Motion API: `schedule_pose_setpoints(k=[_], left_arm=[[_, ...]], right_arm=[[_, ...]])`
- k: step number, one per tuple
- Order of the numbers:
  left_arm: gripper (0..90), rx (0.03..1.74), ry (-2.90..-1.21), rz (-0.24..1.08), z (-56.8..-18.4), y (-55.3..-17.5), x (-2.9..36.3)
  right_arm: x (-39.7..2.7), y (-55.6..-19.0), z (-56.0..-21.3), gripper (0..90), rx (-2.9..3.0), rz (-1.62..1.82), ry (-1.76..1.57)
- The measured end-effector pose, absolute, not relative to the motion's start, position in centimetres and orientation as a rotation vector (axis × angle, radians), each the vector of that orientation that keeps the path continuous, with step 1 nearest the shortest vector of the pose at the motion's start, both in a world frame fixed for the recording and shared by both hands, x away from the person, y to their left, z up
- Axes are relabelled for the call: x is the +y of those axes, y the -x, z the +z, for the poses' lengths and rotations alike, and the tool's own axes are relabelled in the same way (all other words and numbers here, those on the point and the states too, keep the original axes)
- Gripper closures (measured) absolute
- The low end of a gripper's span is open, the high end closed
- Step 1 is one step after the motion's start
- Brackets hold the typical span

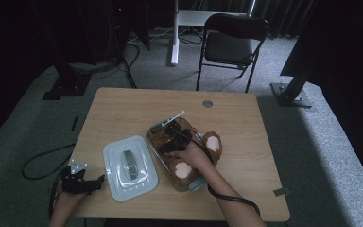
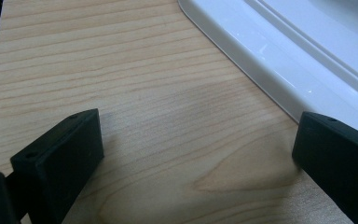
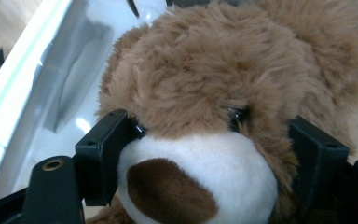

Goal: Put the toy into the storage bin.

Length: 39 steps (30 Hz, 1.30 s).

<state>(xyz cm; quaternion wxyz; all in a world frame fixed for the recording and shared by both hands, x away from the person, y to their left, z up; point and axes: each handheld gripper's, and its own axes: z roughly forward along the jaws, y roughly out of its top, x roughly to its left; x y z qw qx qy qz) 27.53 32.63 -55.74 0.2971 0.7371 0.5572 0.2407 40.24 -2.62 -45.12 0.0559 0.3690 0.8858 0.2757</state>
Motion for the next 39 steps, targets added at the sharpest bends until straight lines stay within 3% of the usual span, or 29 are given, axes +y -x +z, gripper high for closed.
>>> schedule_pose_setpoints(k=[13,28,39], left_arm=[[2.5,1.481,-1.96,0.639,-55.7,-27.5,32.6],[2.5,1.48,-1.96,0.64,-55.7,-27.5,32.6],[2.5,1.481,-1.96,0.64,-55.7,-27.5,32.6]], right_arm=[[-1.8,-40.2,-45.3,20.4,2.678,0.749,-1.104],[-4.7,-37.5,-38.1,21.9,2.543,1.074,-1.022],[-8.5,-35.5,-37.2,21.9,2.497,1.16,-1.017]])
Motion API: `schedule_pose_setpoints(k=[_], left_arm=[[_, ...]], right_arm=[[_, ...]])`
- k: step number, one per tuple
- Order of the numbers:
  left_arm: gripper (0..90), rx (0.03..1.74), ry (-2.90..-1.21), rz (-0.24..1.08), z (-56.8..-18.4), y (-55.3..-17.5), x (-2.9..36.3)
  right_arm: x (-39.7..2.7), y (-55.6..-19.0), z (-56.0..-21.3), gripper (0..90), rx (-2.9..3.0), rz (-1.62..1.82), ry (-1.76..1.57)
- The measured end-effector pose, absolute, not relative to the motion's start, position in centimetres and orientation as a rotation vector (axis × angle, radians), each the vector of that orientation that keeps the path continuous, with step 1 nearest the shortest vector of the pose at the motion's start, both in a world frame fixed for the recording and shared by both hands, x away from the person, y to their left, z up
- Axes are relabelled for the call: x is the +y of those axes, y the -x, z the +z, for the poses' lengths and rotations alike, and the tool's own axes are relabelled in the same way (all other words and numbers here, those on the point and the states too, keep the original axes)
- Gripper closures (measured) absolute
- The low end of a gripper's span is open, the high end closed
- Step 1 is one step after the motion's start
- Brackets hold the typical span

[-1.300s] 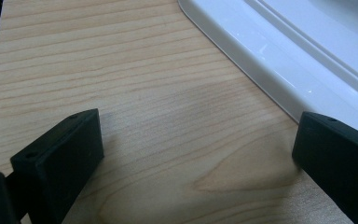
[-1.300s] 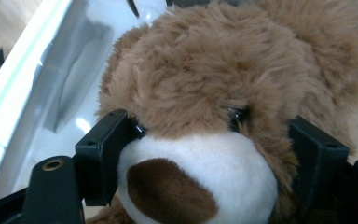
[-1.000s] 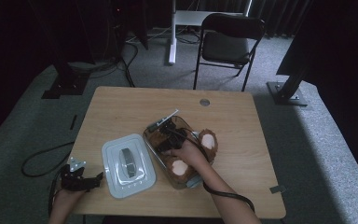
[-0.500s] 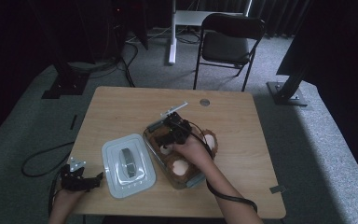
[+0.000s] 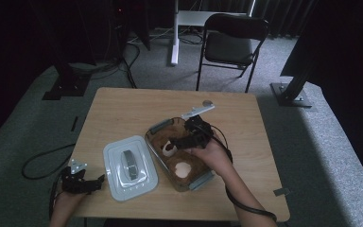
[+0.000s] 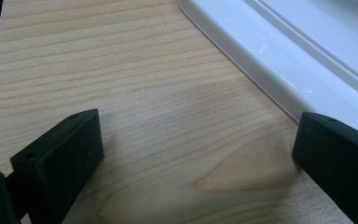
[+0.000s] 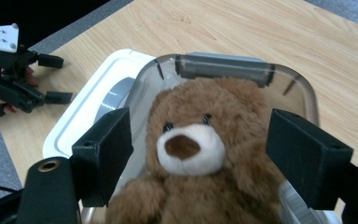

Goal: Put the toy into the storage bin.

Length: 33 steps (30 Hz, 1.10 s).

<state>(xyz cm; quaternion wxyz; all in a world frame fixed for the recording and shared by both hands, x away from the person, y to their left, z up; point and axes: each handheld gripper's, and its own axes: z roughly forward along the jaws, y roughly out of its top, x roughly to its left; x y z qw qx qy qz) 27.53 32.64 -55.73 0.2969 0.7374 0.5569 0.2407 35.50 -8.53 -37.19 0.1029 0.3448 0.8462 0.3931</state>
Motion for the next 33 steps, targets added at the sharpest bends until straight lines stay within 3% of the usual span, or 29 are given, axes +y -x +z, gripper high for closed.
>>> schedule_pose_setpoints(k=[16,25,30,33], left_arm=[[2.5,1.481,-1.959,0.639,-55.7,-27.5,32.6],[2.5,1.481,-1.961,0.64,-55.7,-27.5,32.6],[2.5,1.481,-1.96,0.64,-55.7,-27.5,32.6],[2.5,1.481,-1.96,0.64,-55.7,-27.5,32.6]], right_arm=[[-15.2,-33.6,-37.0,22.0,2.372,1.204,-1.119],[-18.7,-32.8,-37.2,26.7,2.325,1.2,-1.174],[-20.2,-31.9,-37.9,44.1,2.331,1.197,-1.187],[-20.3,-31.8,-38.0,47.8,2.331,1.192,-1.184]])
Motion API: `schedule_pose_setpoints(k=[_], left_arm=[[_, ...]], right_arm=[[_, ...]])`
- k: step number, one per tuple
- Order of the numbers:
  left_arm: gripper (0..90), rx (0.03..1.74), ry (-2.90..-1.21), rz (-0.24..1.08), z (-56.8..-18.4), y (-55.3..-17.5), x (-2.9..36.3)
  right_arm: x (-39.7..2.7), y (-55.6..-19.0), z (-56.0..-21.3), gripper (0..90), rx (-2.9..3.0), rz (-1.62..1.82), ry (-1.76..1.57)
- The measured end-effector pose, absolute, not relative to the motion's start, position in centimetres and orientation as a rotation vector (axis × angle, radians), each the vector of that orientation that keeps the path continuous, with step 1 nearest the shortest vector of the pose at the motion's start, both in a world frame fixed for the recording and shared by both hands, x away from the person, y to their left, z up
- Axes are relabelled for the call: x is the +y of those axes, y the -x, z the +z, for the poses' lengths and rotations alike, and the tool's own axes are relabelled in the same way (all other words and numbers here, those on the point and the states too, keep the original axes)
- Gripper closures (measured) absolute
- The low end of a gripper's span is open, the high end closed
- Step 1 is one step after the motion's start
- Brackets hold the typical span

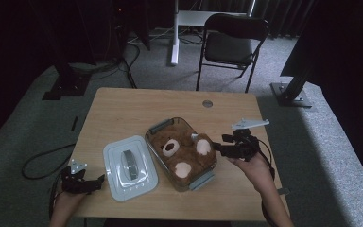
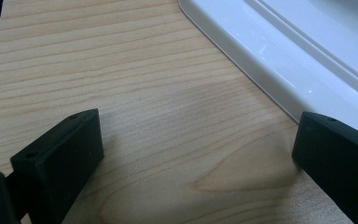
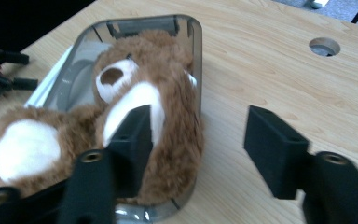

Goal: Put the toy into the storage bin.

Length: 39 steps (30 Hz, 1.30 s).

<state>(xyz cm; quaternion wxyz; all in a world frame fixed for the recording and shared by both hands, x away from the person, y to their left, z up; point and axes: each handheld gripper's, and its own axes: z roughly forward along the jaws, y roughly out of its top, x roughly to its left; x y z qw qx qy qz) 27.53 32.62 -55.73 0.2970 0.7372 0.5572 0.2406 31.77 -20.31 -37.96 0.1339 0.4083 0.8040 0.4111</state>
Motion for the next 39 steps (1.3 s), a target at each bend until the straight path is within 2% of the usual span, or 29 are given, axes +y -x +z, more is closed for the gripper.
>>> schedule_pose_setpoints(k=[1,3,14,30,39], left_arm=[[2.5,1.481,-1.959,0.64,-55.7,-27.5,32.6],[2.5,1.482,-1.959,0.639,-55.7,-27.5,32.6],[2.5,1.481,-1.959,0.64,-55.7,-27.5,32.6],[2.5,1.48,-1.961,0.641,-55.7,-27.5,32.6],[2.5,1.48,-1.961,0.64,-55.7,-27.5,32.6]], right_arm=[[-20.4,-31.5,-38.2,56.1,2.354,1.202,-1.161],[-20.1,-31.3,-38.5,59.4,2.364,1.21,-1.151],[-15.9,-33.2,-41.9,62.5,2.515,1.07,-1.109],[-11.7,-34.8,-43.7,71.8,2.634,0.67,-0.966],[-12.0,-34.8,-44.2,70.2,2.608,0.706,-0.992]])
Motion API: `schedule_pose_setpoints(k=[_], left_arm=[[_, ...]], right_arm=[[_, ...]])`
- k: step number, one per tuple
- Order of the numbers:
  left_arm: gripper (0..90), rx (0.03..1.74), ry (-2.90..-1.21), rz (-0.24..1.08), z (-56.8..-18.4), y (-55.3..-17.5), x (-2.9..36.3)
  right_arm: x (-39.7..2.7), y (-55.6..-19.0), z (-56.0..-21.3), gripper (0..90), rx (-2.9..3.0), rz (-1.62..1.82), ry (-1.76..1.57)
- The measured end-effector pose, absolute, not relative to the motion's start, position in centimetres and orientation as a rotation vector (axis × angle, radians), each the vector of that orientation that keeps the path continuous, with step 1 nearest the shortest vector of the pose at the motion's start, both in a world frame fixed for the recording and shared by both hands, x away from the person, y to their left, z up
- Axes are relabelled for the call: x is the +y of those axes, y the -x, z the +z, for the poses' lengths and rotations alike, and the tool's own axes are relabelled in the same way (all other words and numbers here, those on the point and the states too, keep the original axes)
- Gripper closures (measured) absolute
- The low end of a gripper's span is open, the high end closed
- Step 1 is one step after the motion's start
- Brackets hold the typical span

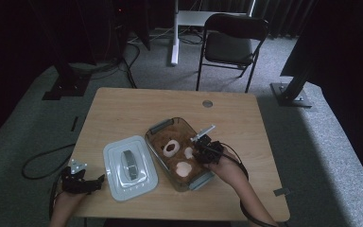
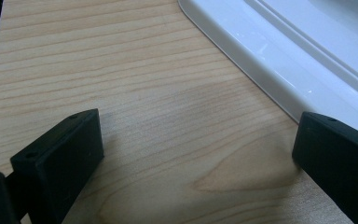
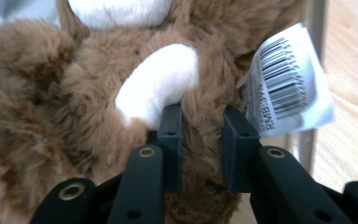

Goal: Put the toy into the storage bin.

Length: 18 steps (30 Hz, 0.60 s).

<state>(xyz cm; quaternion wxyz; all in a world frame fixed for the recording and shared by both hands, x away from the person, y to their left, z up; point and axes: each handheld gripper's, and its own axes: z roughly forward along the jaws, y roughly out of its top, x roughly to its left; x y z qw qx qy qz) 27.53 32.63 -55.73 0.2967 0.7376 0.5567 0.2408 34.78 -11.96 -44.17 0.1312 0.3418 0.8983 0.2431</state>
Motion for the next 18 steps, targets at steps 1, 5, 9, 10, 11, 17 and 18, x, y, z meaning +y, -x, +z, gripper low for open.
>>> schedule_pose_setpoints(k=[1,5,9,10,11,17,18], left_arm=[[2.5,1.48,-1.962,0.64,-55.7,-27.5,32.6],[2.5,1.481,-1.96,0.64,-55.7,-27.5,32.6],[2.5,1.481,-1.959,0.639,-55.7,-27.5,32.6],[2.5,1.482,-1.959,0.639,-55.7,-27.5,32.6],[2.5,1.481,-1.96,0.639,-55.7,-27.5,32.6],[2.5,1.481,-1.96,0.64,-55.7,-27.5,32.6],[2.5,1.482,-1.96,0.639,-55.7,-27.5,32.6]], right_arm=[[-12.1,-34.7,-44.0,68.6,2.598,0.713,-0.993],[-13.6,-34.0,-42.4,61.3,2.566,0.873,-1.006],[-15.5,-32.5,-40.2,57.2,2.5,1.051,-1.034],[-15.8,-32.1,-39.8,56.7,2.501,1.093,-1.022],[-15.9,-31.5,-39.4,56.6,2.501,1.128,-1.011],[-14.6,-29.0,-39.3,55.4,2.586,1.247,-0.916],[-14.2,-28.9,-39.7,55.3,2.6,1.228,-0.904]])
